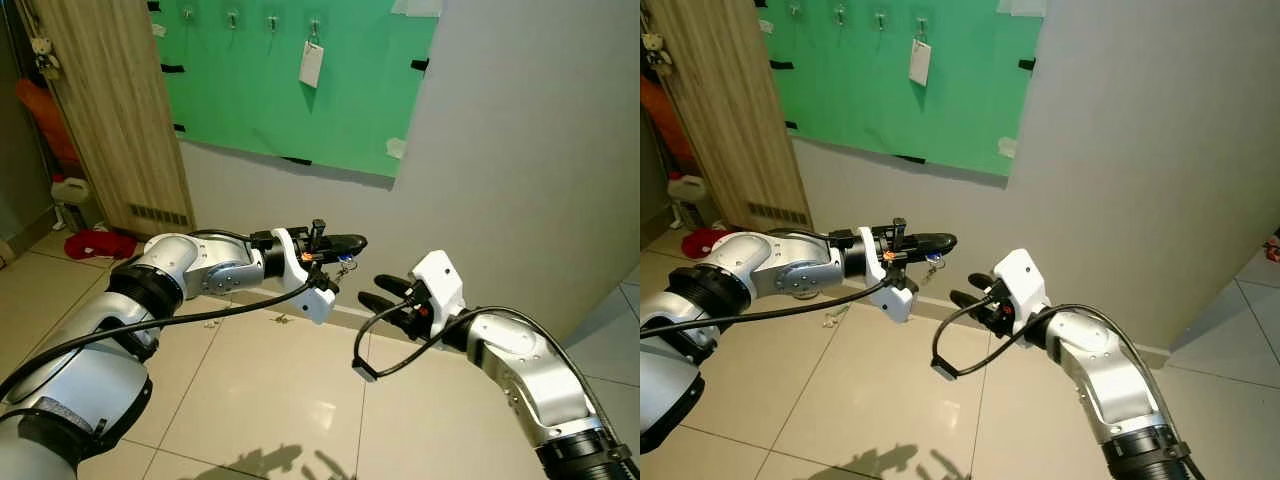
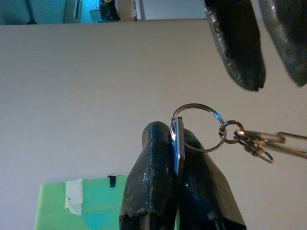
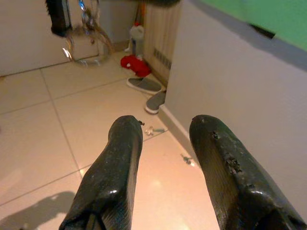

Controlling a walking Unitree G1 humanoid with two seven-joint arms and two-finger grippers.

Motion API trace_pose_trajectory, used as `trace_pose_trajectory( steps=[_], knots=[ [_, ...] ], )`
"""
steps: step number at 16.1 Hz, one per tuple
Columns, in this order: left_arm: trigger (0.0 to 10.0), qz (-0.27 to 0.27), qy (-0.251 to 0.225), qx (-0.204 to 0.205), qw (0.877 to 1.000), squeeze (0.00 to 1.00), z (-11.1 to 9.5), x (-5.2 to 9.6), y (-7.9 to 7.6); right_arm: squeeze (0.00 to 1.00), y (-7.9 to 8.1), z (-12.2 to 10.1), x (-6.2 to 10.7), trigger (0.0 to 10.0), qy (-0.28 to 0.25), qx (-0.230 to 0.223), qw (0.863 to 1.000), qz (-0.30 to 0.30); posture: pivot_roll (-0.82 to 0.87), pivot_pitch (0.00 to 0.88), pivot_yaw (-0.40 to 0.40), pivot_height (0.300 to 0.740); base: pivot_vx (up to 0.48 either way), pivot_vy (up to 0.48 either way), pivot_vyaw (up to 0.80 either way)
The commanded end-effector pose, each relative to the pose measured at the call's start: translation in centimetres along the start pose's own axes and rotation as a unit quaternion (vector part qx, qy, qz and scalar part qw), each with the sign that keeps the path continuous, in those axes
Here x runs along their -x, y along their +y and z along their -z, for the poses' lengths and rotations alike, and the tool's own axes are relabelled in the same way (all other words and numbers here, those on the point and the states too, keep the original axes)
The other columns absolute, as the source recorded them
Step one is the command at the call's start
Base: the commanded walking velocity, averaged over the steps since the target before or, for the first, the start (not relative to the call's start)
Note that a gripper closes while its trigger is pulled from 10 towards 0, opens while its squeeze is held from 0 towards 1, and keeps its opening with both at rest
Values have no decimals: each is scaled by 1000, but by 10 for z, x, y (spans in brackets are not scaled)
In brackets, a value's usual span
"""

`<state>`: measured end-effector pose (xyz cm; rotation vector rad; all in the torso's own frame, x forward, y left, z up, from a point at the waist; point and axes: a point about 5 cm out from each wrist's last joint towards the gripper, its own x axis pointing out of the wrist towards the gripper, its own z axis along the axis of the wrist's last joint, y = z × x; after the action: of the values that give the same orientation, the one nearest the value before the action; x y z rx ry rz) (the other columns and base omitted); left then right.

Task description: Hang keys on a hook

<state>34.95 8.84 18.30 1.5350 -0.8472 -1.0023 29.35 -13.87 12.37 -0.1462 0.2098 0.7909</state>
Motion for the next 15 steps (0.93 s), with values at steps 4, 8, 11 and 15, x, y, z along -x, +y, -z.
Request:
trace_pose_trajectory(
  steps=[4, 8, 11, 15],
  knots=[
    [10000, -5, -1, 5, 1000, 0, -2, -2, 3, 0, -3, -4, -2, 10000, -6, 16, 1000, 20, -90, 0, -37, 740, 0, 0, 0],
    [10000, -4, -2, 4, 1000, 0, -2, -3, 3, 0, -4, -11, -3, 10000, -27, -10, 999, 15, -90, 0, -36, 740, 0, 0, 0],
    [10000, -3, 0, 4, 1000, 0, -2, -3, 2, 0, 1, -18, -3, 10000, -38, -18, 999, -14, -89, 0, -38, 740, 0, 0, 0],
    [10000, -2, -2, 2, 1000, 0, -2, -2, 2, 0, 3, -22, -1, 10000, -47, -30, 998, -36, -89, 0, -37, 740, 0, 0, 0]
  ],
)
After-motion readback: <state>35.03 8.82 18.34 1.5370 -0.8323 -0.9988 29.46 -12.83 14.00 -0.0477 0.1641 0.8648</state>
